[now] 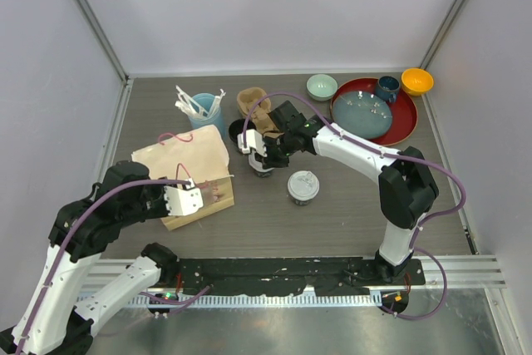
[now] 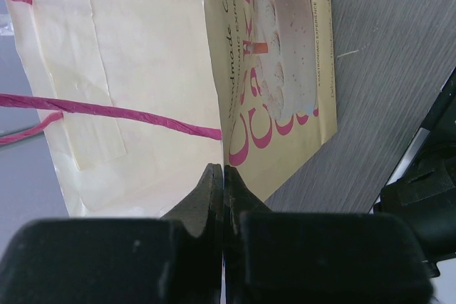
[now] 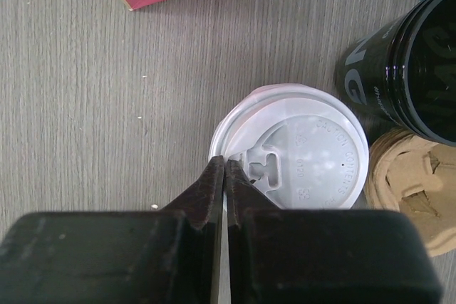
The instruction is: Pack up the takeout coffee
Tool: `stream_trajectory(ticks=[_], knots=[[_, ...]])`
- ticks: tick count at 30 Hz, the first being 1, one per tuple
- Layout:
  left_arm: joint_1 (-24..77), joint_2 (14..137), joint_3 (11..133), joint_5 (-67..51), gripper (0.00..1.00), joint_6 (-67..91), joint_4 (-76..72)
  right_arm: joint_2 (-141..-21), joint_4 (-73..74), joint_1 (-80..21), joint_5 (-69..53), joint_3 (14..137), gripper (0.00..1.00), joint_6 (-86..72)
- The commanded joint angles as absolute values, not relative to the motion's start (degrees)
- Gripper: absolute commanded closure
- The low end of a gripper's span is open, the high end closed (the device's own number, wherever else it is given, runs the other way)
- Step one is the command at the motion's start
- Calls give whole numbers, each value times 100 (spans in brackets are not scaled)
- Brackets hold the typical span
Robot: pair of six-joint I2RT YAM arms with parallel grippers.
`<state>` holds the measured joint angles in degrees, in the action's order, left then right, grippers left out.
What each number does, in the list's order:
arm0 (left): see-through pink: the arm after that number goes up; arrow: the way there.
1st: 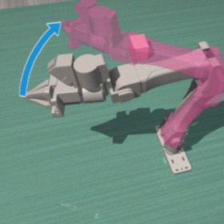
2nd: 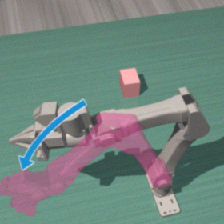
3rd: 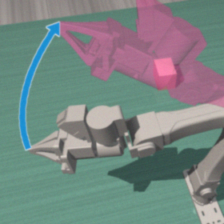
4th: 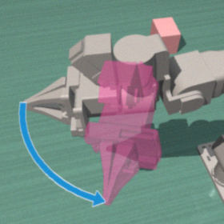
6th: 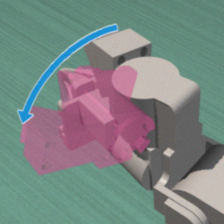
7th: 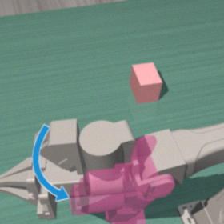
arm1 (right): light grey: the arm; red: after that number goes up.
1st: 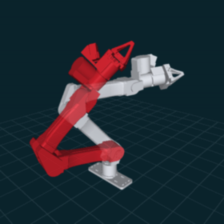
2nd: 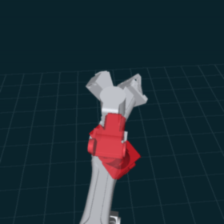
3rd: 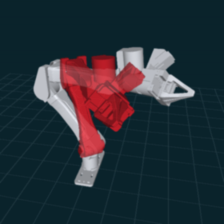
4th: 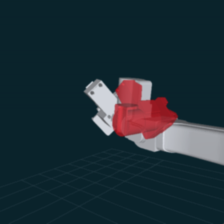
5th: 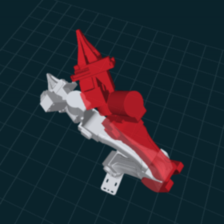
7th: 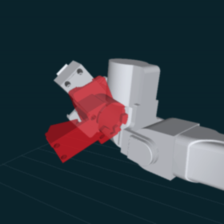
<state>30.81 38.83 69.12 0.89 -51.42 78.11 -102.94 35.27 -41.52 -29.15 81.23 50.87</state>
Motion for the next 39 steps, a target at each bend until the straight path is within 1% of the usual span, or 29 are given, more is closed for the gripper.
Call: stream_trajectory(ticks=[1, 4, 7, 14, 24, 29, 35, 39], knots=[[3094, 3894, 7145, 97, 100, -5168, 8771, -10073, 3603, -4166, -2760, 8270, 94, 4976], [3094, 3911, 7172, 79, 100, -5159, 8771, -10037, 3691, -4157, -2681, 8367, 94, 4694], [3094, 3902, 7198, 53, 100, -5159, 8763, -10011, 3779, -4113, -2549, 8385, 99, 4431], [3094, 3920, 7260, 35, 100, -5159, 8763, -9756, 3797, -3911, -2391, 8183, 99, 3842], [3094, 3955, 7295, 26, 100, -5186, 8736, -9264, 3744, -3060, -2338, 7638, 99, 2962], [3085, 3981, 7339, 35, 100, -5186, 8771, -9229, 3578, -2787, -2004, 7462, 99, 2831], [3094, 3990, 7374, -123, 100, -5185, 8789, -9263, 3121, -2224, -1794, 7462, 99, 2479], [3094, 4008, 7383, -105, 100, -5203, 8780, -9509, 3094, -2066, -1933, 7646, 99, 2505]])
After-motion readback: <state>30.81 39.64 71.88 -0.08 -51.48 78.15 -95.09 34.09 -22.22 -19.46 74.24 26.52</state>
